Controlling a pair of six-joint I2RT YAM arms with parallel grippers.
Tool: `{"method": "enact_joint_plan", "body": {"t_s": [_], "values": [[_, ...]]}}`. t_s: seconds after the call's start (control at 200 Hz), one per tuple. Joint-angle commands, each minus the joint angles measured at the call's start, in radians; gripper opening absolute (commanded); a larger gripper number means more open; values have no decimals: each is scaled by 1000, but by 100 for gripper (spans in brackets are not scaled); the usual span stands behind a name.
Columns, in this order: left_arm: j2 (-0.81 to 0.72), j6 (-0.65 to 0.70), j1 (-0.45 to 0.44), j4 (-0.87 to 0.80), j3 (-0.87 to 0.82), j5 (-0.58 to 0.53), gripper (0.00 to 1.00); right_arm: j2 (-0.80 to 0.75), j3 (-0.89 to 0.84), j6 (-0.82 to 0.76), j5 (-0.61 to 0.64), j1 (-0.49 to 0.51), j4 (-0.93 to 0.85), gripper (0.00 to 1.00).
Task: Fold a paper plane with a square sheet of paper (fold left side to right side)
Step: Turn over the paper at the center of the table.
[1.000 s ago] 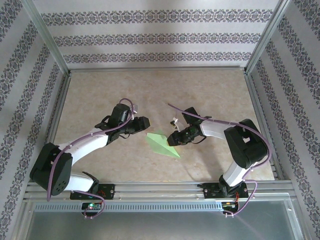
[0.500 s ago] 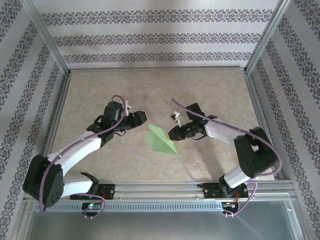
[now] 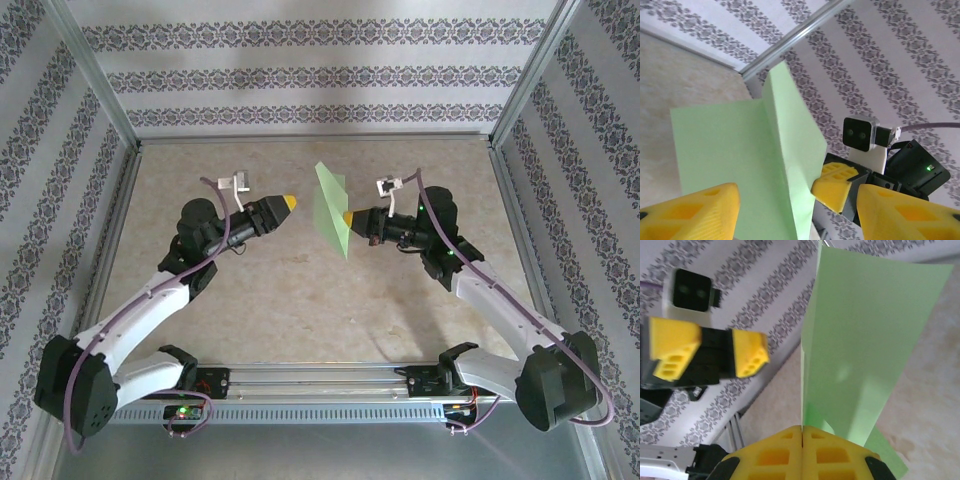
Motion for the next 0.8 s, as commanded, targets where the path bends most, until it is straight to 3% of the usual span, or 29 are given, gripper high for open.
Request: {"method": "enact_joint_plan", "body": {"t_s": [0.0,0.215,0.35,0.595,0.795], "values": [[41,-42,-18,138,49,73,62,-7,12,104,-20,16,134,0],[117,-88,-44,260,58,90,54,-5,34,117,-18,53,143,0],[144,-82,-60,261,65,92,49,8,46,117,-20,69,144,0],[168,-94,-72,292,68,94,31,30,55,111,-18,90,143,0],[172,-86,-75,276,71,90,25,41,58,110,-20,99,144,0]]}}
